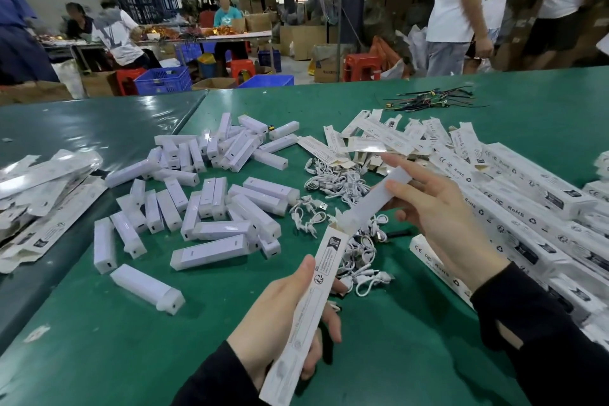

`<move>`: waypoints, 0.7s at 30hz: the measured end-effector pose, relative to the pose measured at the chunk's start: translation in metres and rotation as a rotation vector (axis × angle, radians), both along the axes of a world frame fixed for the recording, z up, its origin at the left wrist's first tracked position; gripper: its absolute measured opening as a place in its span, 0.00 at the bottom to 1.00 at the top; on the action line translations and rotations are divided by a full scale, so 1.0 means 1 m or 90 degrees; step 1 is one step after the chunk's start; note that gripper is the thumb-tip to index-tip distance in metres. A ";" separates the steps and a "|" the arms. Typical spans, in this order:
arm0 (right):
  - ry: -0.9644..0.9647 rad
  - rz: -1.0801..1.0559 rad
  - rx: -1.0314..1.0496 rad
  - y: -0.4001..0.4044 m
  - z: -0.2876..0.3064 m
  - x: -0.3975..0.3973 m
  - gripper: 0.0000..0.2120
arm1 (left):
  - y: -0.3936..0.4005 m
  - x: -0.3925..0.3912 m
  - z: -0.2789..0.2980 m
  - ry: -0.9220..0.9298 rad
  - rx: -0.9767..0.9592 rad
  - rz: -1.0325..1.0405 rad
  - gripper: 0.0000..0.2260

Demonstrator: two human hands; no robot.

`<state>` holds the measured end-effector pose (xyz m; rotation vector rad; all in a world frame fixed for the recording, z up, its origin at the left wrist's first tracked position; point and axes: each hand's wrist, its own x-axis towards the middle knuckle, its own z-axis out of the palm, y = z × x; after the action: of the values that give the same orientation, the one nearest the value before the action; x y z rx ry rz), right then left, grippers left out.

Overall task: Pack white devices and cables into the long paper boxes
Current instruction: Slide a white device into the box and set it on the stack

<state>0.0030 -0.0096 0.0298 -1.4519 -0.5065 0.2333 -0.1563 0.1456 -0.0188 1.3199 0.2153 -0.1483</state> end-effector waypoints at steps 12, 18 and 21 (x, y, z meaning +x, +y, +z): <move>-0.014 0.056 -0.045 -0.015 0.009 0.009 0.15 | -0.001 -0.001 0.002 0.003 0.050 -0.063 0.28; -0.041 0.136 -0.106 -0.019 0.009 0.008 0.16 | -0.002 -0.004 0.005 0.010 0.059 -0.134 0.30; -0.052 0.105 -0.087 -0.003 0.001 -0.001 0.16 | 0.001 -0.003 0.003 0.004 0.029 -0.086 0.30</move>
<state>0.0019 -0.0128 0.0307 -1.5584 -0.6882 0.3462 -0.1589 0.1465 -0.0155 1.3803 0.1353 -0.2625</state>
